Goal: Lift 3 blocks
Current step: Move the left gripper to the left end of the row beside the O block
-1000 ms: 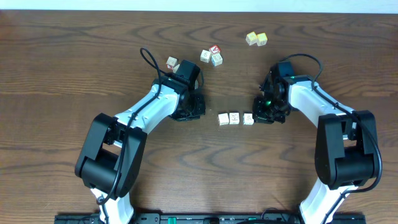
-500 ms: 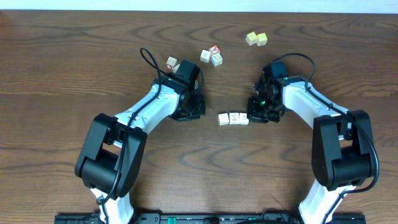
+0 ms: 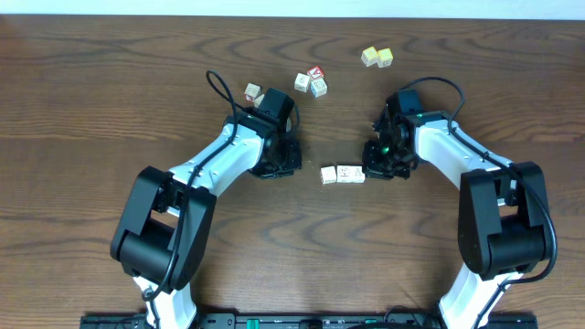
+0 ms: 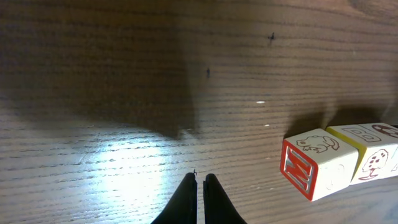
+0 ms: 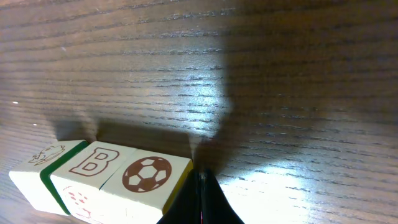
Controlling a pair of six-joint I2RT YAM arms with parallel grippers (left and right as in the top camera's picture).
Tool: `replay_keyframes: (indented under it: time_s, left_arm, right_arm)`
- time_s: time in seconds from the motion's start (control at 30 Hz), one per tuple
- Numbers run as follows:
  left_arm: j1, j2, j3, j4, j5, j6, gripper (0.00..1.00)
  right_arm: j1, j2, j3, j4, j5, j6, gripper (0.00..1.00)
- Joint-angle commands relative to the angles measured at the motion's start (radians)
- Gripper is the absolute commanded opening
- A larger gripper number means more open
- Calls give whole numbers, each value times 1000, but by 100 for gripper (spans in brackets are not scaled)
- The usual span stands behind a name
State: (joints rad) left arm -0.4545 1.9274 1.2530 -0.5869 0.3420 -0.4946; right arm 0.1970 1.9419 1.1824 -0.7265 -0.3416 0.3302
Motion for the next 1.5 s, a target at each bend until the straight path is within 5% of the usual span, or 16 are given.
replay_keyframes:
  time_s: [0.0, 1.47]
  left_arm:
    - [-28, 18, -8, -5, 9, -1, 7]
    - [-116, 91, -8, 185, 88, -42, 8]
  right_arm:
    - [9, 3, -7, 3, -8, 13, 1]
    - [9, 3, -7, 5, -7, 13, 1]
